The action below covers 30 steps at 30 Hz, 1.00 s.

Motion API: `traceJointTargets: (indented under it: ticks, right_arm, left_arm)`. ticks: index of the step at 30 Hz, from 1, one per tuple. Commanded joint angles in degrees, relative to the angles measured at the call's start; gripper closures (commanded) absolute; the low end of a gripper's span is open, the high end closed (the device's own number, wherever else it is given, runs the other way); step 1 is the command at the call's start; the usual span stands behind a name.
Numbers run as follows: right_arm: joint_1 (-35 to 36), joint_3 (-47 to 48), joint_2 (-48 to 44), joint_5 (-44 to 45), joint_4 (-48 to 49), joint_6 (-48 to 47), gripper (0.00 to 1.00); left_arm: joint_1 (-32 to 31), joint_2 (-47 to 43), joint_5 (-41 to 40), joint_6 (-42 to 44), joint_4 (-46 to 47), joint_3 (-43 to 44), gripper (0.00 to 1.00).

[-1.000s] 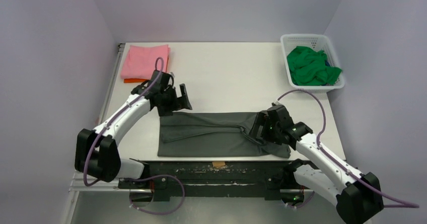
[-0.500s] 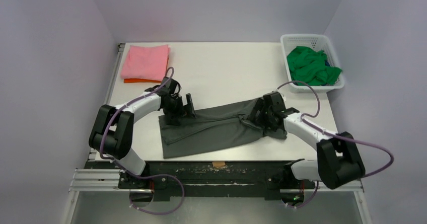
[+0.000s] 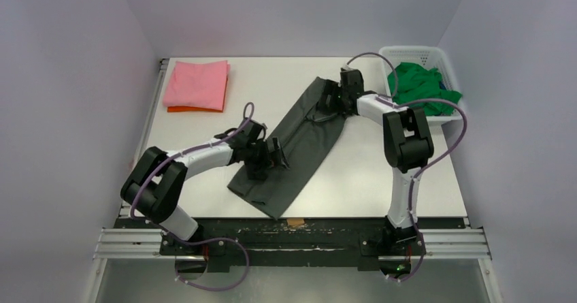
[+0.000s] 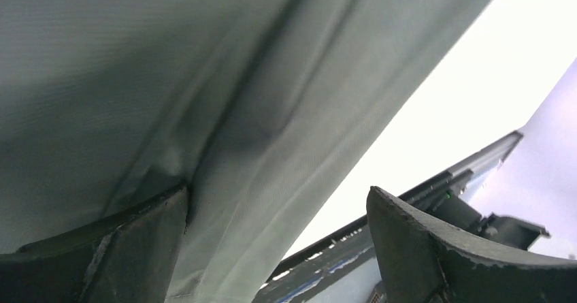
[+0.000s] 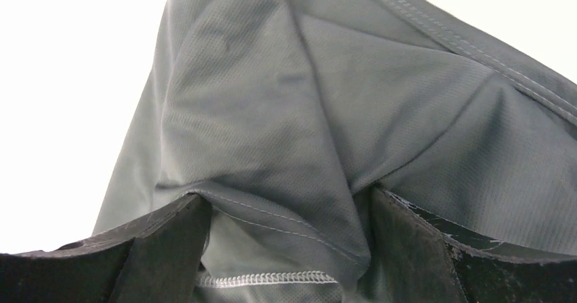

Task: Fold and stack the t-shirts
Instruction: Rotate the tshirt 90 degrees

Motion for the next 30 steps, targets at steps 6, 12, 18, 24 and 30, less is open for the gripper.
traceJointTargets:
  ticks: [6,12,18,24,30]
  right_arm:
    - [1.4,28.1,22.2,-22.7,-6.4,-12.8,0.17]
    - [3.6,37.0,25.6,-18.0,-11.2,-13.7,0.18]
    - [3.6,35.8,14.4,-10.4,-10.1,-12.7,0.16]
    - [3.8,28.5,0.9,-7.0,-10.4,-13.3,0.12]
    - [4.0,4.0,-18.8,-1.2,-11.6,-7.1,0.13]
  left_arm:
    - [-16.4,12.5,1.4,-12.4,6.1,4.2,0.0]
    - [-20.0,14.3,-0.7,-11.7,3.8,10.5,0.0]
    - [-20.1,7.7,-6.1,-7.3,-2.9,14.6,0.0]
    - [-22.0,0.9,-8.6,-2.6,-6.3,16.8,0.0]
    - [-22.3,-7.1,-10.0,-2.6,-5.8,7.3,0.0]
